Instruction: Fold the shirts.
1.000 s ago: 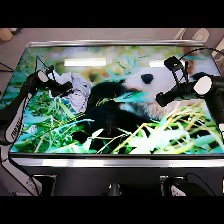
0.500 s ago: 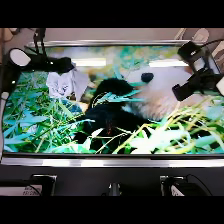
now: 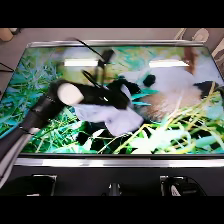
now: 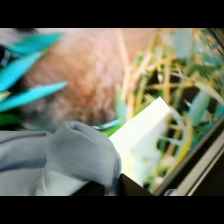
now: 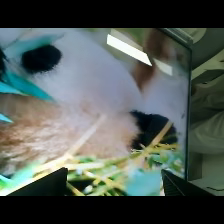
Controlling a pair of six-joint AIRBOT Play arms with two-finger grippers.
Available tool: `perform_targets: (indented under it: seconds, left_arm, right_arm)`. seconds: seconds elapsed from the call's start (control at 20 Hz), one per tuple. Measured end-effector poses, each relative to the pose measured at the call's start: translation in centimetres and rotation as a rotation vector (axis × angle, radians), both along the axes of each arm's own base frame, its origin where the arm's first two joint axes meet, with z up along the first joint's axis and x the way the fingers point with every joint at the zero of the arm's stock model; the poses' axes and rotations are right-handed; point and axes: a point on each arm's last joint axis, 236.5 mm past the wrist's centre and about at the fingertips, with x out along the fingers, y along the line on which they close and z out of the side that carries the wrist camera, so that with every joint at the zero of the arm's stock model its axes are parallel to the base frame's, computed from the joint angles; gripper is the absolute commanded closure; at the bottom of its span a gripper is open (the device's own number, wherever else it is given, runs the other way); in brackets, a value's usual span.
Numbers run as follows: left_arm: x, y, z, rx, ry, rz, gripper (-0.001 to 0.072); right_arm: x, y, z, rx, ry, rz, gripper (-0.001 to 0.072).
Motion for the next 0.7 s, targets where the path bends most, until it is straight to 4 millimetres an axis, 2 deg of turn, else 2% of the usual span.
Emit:
perform_targets:
  seconds: [0.05, 0.15, 0.2, 0.25, 0.3, 0.35, 0.5, 0.55, 0.6, 0.7]
  left_arm:
    - [-1.5, -1.6, -2.1, 0.016, 0.044, -0.017, -0.0006]
    - [-2.9, -2.6, -4.4, 0.041, 0.096, -0.022, -0.0006]
    - [-2.5, -2.2, -4.7, 0.057, 0.101, -0.010, -0.0006]
    - [-1.2, -0.7, -5.0, 0.093, 0.087, 0.015, -0.0006]
    - [0.3, 1.3, -5.2, 0.141, 0.068, 0.045, -0.0005]
    - [2.1, 4.3, -5.5, 0.207, 0.056, 0.084, -0.0005]
    - [6.3, 14.9, -8.3, 0.422, 0.114, 0.235, -0.0005]
    - [6.8, 18.3, -9.7, 0.476, 0.167, 0.286, -0.0005]
    - [6.6, 20.7, -11.2, 0.505, 0.230, 0.319, -0.0005]
    - [5.2, 24.1, -14.8, 0.536, 0.360, 0.361, -0.0005]
  right_arm:
    - [-1.0, -0.3, 0.4, 0.002, -0.009, -0.015, 0.0019]
    - [-2.4, -0.6, 0.3, 0.014, 0.000, -0.034, 0.0008]
    - [-3.0, -0.5, -0.4, 0.027, 0.035, -0.035, 0.0011]
    - [-3.3, -0.1, -1.3, 0.046, 0.079, -0.029, 0.0021]
    - [-3.7, 0.5, -2.6, 0.069, 0.138, -0.016, 0.0027]
    - [-3.8, 1.2, -4.1, 0.090, 0.199, -0.001, 0.0036]
    - [-3.4, 2.6, -9.8, 0.125, 0.394, 0.029, 0.0036]
    - [-3.2, 2.9, -12.3, 0.132, 0.460, 0.033, 0.0036]
    - [-2.9, 3.2, -14.9, 0.137, 0.521, 0.036, 0.0035]
    - [-2.3, 4.0, -20.6, 0.156, 0.635, 0.048, 0.0034]
